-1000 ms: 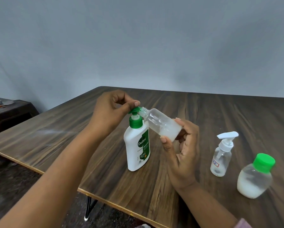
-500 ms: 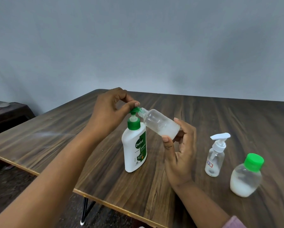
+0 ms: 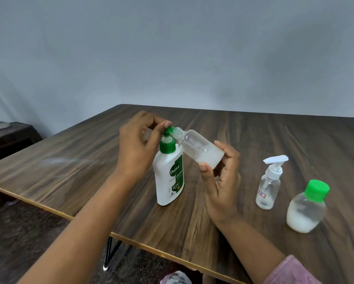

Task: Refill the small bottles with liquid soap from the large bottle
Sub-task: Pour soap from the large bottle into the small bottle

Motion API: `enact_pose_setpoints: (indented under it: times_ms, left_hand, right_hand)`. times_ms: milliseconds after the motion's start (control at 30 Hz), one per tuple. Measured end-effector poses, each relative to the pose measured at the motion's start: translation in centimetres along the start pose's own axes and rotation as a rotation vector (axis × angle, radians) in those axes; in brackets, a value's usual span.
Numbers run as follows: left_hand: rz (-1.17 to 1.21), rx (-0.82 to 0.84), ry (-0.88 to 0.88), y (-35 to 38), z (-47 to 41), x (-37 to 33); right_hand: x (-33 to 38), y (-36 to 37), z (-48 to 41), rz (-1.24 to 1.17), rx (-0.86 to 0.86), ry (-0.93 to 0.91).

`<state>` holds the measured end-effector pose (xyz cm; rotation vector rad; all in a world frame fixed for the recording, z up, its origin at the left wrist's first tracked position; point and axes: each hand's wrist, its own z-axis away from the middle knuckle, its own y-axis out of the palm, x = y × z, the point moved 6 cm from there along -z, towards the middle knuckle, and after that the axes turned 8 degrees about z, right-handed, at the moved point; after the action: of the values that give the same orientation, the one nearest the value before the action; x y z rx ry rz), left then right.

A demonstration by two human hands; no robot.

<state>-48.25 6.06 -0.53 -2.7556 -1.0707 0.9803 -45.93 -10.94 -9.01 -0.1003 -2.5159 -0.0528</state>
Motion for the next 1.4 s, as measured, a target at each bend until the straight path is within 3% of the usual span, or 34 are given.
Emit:
enact_pose_setpoints:
  times_ms: [133, 400, 733, 967, 1400]
  left_hand:
    - [-0.096, -0.016, 0.129, 0.5, 1.5, -0.7]
    - [-0.234, -0.125, 0.206, 1.2, 3.4, -0.3]
    - [-0.150, -0.212, 0.191, 1.9, 4.1, 0.8]
    - [-0.029, -0.165, 0.364, 1.2, 2.8, -1.0]
    - [-0.070, -0.290, 0.271, 2.2, 2.8, -0.3]
  right_hand:
    - [-0.1, -0.2, -0.1, 0.012, -0.003, 0.008]
    - [-0.2, 0.1, -0.1, 0.028, 0.018, 0.010]
    - [-0.3, 0.0, 0.2, 0.043, 0.005, 0.029]
    - [-0.1, 0.0, -0.1, 0.036, 0.009, 0.029]
    - [-0.5, 0.0, 0.0, 0.076, -0.001, 0.035]
